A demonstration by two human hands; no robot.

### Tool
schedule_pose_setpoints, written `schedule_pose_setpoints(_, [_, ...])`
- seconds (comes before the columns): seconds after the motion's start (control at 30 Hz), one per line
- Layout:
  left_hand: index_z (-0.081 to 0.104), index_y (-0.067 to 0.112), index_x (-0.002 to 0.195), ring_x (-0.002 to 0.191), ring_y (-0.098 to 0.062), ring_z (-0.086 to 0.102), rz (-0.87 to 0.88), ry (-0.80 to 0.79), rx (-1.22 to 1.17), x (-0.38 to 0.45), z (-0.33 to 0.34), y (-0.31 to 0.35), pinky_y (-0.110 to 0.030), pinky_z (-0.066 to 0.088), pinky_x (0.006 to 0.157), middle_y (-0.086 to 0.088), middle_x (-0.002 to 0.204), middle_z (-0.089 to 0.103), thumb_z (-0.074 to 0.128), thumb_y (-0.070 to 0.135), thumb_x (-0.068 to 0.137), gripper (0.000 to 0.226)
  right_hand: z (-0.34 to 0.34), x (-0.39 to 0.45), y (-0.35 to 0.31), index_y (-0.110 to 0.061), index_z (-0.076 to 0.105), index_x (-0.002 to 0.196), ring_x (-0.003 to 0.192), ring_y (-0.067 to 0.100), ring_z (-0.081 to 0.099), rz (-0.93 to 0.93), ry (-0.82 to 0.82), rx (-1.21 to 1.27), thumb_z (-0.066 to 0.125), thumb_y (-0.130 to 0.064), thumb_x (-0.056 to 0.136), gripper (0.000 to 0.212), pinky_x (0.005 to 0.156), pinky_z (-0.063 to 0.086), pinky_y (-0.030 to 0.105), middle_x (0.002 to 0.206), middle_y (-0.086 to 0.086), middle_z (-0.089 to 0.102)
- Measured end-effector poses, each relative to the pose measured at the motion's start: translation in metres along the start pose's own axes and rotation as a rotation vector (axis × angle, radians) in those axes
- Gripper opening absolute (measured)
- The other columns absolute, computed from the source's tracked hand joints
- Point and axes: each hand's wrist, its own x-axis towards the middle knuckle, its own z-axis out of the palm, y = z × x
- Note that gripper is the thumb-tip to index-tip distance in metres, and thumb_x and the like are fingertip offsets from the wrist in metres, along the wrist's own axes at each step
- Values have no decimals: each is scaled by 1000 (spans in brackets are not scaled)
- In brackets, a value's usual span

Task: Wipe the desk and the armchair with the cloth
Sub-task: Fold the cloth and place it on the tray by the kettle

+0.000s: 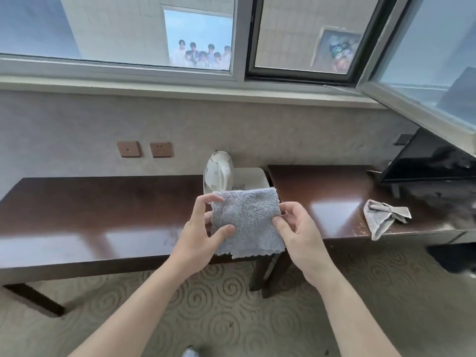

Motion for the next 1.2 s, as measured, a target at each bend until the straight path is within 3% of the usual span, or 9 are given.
schedule_pose_setpoints(0.1, [57, 42, 106, 62, -16, 52, 29, -16, 92, 51, 0, -19, -27, 47, 62, 8, 75, 64, 70, 23, 96, 25, 0, 37, 12, -37, 45, 109, 60, 9, 46, -11, 60, -56, 59, -14, 99, 29, 56, 41, 17, 67, -11, 61])
schedule_pose_setpoints(0.17, [67, 40, 92, 71, -1, 58, 77, -80, 142, 83, 0, -23, -12, 45, 70, 20, 83, 68, 69, 13, 96, 27, 1, 61, 17, -35, 51, 108, 60, 12, 42, -2, 47, -158, 57, -17, 100, 20, 56, 40, 21, 67, -11, 58])
schedule_pose_setpoints(0.33, [66, 28, 122, 112, 4, 56, 59, -342, 298, 150, -4, -34, -8, 38, 93, 19, 118, 64, 73, 9, 90, 38, 5, 115, 33, -41, 65, 114, 92, 21, 65, 127, -15, -289, 56, -10, 96, 37, 90, 54, 33, 111, -20, 70])
schedule_pose_setpoints(0.43, [60, 26, 131, 117, -1, 52, 46, -405, 386, 185, -2, -47, -8, 33, 97, 12, 123, 57, 74, 10, 88, 48, 6, 145, 47, -38, 59, 130, 104, 4, 64, 164, -81, -339, 58, -6, 95, 48, 102, 47, 23, 124, -25, 64])
schedule_pose_setpoints(0.57, [54, 24, 137, 122, -5, 46, -47, -458, 492, 234, 14, -78, -15, 30, 104, 6, 127, 52, 72, 9, 90, 52, 8, 194, 79, -40, 57, 133, 62, -3, 52, 248, -129, -397, 60, -7, 94, 52, 66, 39, 2, 75, -37, 57])
schedule_pose_setpoints(0.67, [50, 19, 143, 130, -11, 44, -128, -496, 546, 274, 32, -108, -14, 26, 106, 0, 134, 50, 69, 8, 91, 56, 8, 241, 114, -39, 56, 136, 62, -14, 51, 305, -170, -428, 59, -6, 95, 53, 64, 38, 0, 77, -29, 48])
schedule_pose_setpoints(0.8, [45, 18, 148, 135, -17, 44, -283, -478, 596, 321, 62, -151, -19, 27, 109, -3, 139, 46, 66, 6, 94, 59, 12, 310, 166, -32, 54, 140, 76, -6, 53, 371, -256, -470, 53, -3, 96, 53, 77, 37, 3, 108, -18, 57])
schedule_pose_setpoints(0.93, [38, 19, 153, 137, -21, 44, -433, -486, 678, 369, 94, -199, -26, 33, 112, -5, 148, 39, 60, 5, 96, 63, 21, 379, 226, -24, 52, 144, 129, 10, 51, 401, -394, -545, 46, -1, 98, 51, 106, 30, 13, 140, -5, 55])
schedule_pose_setpoints(1.2, [17, 10, 157, 148, -32, 25, -586, -519, 902, 460, 154, -277, -30, 30, 115, -18, 164, 6, 57, 2, 96, 73, 35, 476, 315, -17, 54, 142, 135, 21, 49, 414, -400, -581, 43, 3, 96, 52, 110, 35, 23, 146, 7, 53])
